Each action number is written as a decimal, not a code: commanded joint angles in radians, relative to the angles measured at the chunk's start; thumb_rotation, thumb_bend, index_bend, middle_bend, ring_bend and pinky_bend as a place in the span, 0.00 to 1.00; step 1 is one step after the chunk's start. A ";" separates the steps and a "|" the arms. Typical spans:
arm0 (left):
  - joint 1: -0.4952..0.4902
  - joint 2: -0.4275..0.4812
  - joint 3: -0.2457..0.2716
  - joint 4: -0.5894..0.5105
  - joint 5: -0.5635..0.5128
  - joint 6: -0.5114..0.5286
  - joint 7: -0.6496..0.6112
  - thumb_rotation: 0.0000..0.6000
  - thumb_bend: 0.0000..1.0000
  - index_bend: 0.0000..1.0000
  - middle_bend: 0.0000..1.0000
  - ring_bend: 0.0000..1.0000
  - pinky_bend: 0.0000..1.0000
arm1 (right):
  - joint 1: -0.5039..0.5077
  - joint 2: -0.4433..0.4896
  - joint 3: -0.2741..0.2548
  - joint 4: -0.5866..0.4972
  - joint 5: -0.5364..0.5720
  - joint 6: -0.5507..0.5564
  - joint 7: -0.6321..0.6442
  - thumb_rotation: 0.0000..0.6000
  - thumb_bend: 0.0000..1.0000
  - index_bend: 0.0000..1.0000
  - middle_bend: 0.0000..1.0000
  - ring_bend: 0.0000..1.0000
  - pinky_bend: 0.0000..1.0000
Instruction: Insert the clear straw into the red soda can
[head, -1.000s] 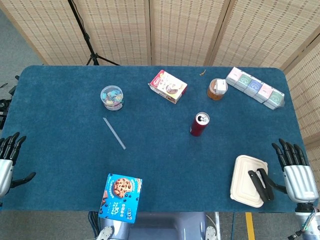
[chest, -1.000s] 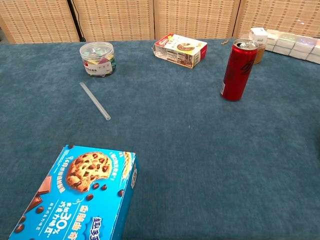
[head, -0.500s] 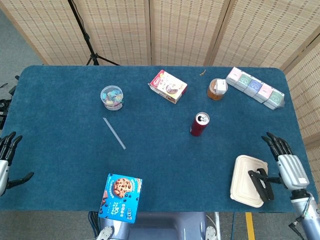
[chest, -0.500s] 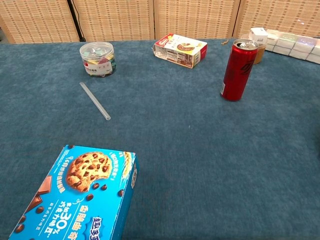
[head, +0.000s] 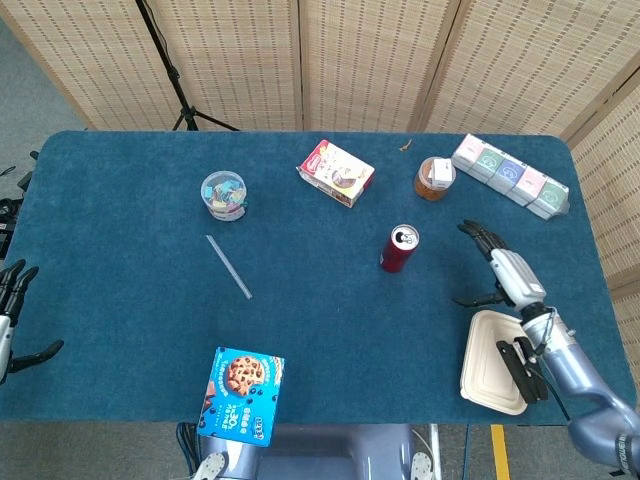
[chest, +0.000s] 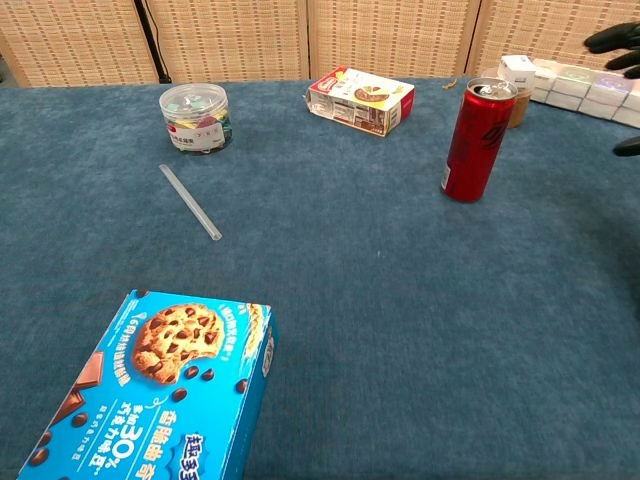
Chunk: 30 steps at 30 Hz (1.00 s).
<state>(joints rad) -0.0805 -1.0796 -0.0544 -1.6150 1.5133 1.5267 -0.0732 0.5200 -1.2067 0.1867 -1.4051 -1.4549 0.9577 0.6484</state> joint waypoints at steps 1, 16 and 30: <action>-0.002 0.002 -0.003 0.002 -0.008 -0.006 -0.006 1.00 0.00 0.00 0.00 0.00 0.00 | 0.050 -0.058 0.023 0.042 0.038 -0.066 0.078 1.00 0.00 0.00 0.00 0.00 0.00; -0.011 0.009 -0.008 0.003 -0.025 -0.030 -0.020 1.00 0.00 0.00 0.00 0.00 0.00 | 0.137 -0.243 0.077 0.201 0.161 -0.138 0.095 1.00 0.00 0.00 0.00 0.00 0.00; -0.019 0.011 -0.016 -0.002 -0.047 -0.048 -0.015 1.00 0.00 0.00 0.00 0.00 0.00 | 0.174 -0.364 0.109 0.318 0.208 -0.151 0.105 1.00 0.00 0.00 0.00 0.00 0.07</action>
<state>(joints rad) -0.0988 -1.0686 -0.0700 -1.6170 1.4672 1.4791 -0.0888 0.6916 -1.5644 0.2934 -1.0918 -1.2492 0.8072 0.7525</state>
